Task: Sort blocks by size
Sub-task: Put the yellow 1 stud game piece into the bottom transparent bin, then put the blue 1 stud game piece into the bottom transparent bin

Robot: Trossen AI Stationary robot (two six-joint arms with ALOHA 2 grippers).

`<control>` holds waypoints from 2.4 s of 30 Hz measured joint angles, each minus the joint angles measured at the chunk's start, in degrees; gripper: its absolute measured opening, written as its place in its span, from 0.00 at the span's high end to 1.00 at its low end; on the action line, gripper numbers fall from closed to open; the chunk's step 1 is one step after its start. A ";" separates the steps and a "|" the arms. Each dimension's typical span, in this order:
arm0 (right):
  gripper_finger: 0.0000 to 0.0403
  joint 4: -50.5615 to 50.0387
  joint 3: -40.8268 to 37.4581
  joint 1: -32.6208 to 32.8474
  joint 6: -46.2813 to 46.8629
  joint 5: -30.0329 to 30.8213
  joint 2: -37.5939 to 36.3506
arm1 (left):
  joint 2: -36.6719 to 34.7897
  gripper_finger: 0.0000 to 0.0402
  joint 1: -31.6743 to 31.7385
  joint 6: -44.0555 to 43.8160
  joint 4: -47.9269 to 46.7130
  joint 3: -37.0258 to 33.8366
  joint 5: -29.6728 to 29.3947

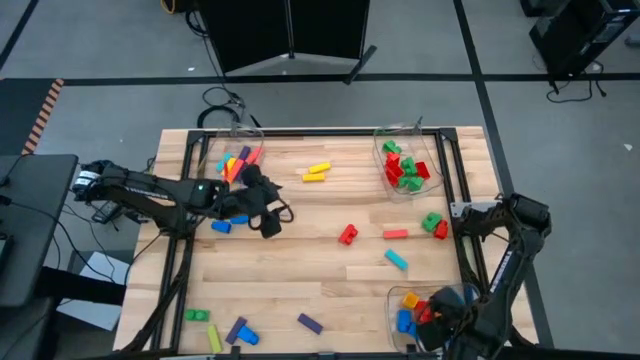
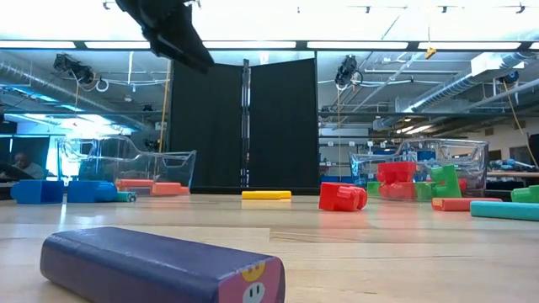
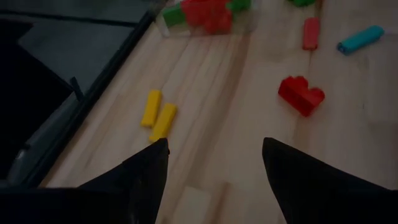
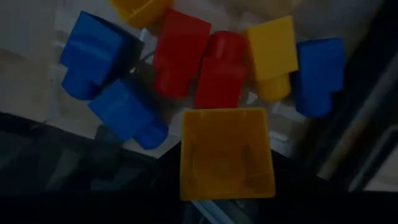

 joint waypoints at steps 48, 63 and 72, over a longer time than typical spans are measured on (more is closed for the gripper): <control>0.41 3.33 -14.94 0.13 -1.32 16.93 -27.13 | -0.24 0.34 -11.14 -28.10 -31.89 0.60 -0.78; 0.41 -11.66 -14.94 -7.23 -3.69 31.82 -34.40 | -0.07 0.34 -11.14 -32.99 -40.76 1.03 7.20; 0.40 -12.40 -14.94 -14.80 -10.31 32.39 -34.37 | -0.04 0.34 -11.14 -34.86 -40.67 1.05 10.40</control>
